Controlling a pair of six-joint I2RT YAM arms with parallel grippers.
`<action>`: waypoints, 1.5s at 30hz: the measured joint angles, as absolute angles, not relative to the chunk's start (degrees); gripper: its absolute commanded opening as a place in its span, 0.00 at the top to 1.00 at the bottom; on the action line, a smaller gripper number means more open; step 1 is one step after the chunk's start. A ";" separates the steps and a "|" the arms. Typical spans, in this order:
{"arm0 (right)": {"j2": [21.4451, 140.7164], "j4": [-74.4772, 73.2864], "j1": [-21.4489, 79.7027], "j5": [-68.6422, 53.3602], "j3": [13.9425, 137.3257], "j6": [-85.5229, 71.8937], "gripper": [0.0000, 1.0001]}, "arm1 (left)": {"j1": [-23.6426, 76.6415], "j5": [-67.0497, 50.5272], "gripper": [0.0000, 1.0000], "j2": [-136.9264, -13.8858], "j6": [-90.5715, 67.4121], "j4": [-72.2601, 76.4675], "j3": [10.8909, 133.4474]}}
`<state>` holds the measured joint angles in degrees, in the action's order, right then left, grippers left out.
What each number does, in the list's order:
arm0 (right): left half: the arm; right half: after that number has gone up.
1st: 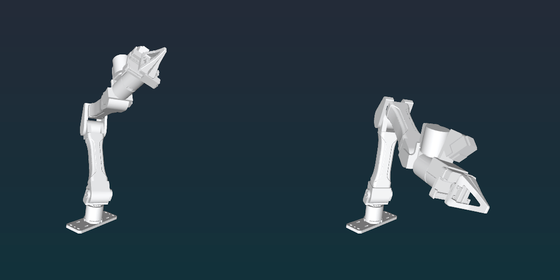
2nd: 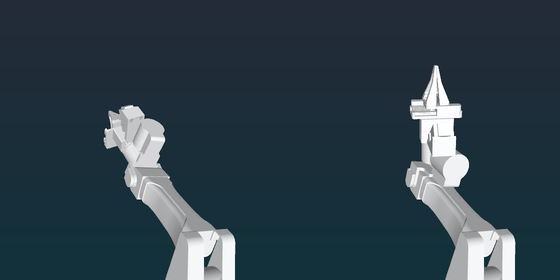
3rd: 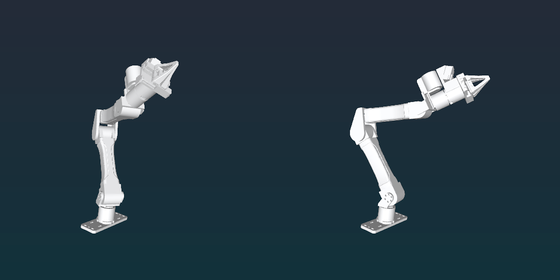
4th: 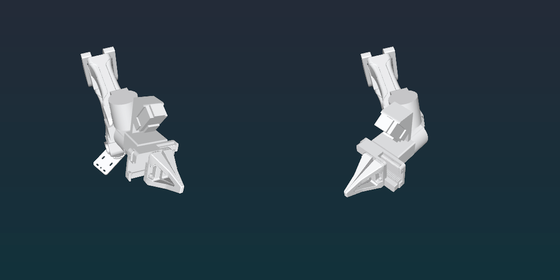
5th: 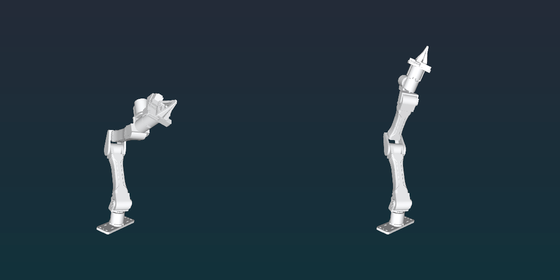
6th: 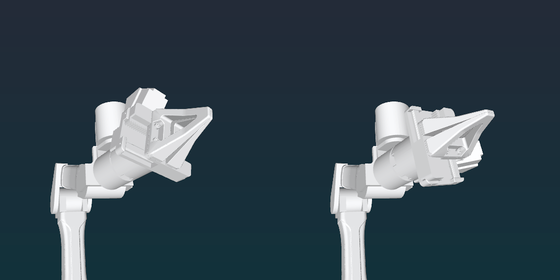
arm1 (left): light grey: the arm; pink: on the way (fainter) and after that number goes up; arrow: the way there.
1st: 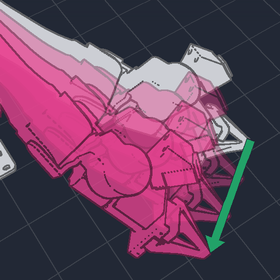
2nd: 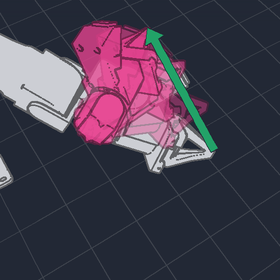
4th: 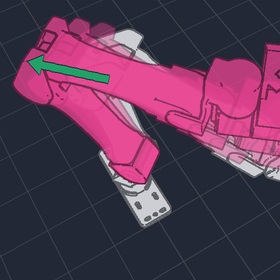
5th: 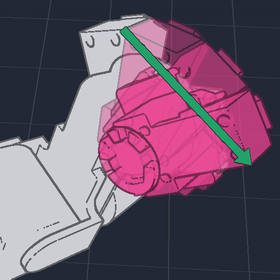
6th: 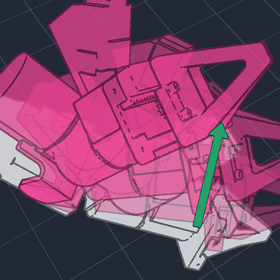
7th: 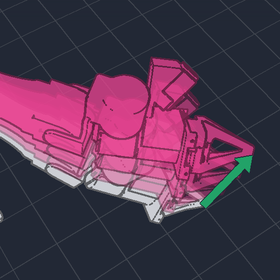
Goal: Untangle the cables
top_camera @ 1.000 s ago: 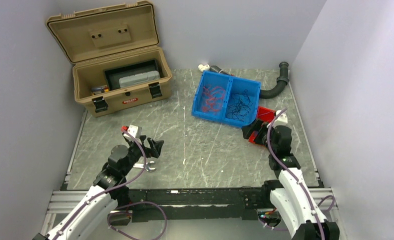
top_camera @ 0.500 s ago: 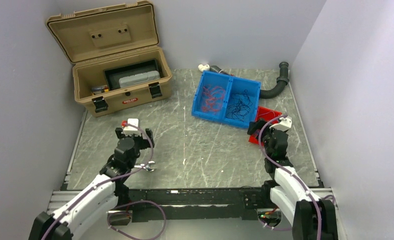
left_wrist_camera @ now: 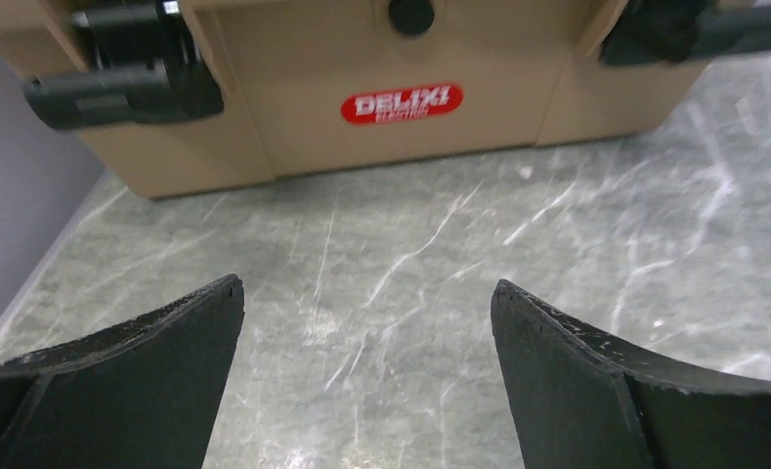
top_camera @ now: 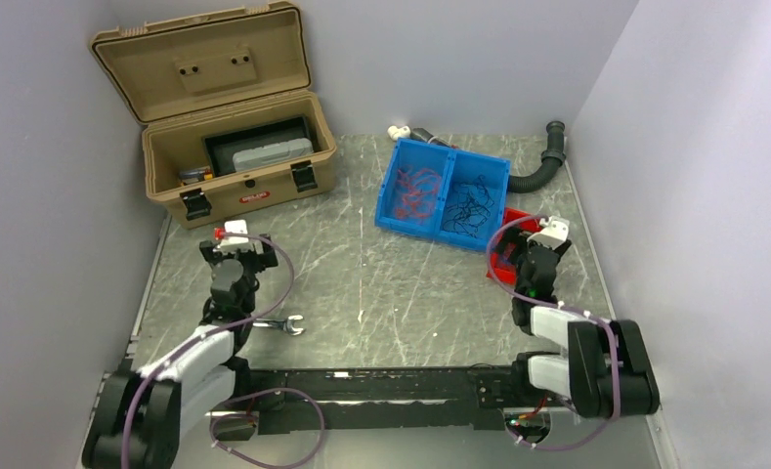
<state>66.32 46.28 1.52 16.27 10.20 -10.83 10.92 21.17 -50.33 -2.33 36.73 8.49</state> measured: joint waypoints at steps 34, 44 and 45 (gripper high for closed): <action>84.55 65.60 2.20 19.29 12.38 -3.60 0.00 | 2.92 11.84 0.01 -60.14 -2.31 50.15 6.07; 84.55 65.60 2.20 19.29 12.38 -3.60 0.00 | 2.92 11.66 0.01 -60.07 -2.13 50.43 5.96; 84.55 65.60 2.20 19.29 12.38 -3.60 0.00 | 2.90 11.70 0.01 -60.07 -2.13 50.41 5.96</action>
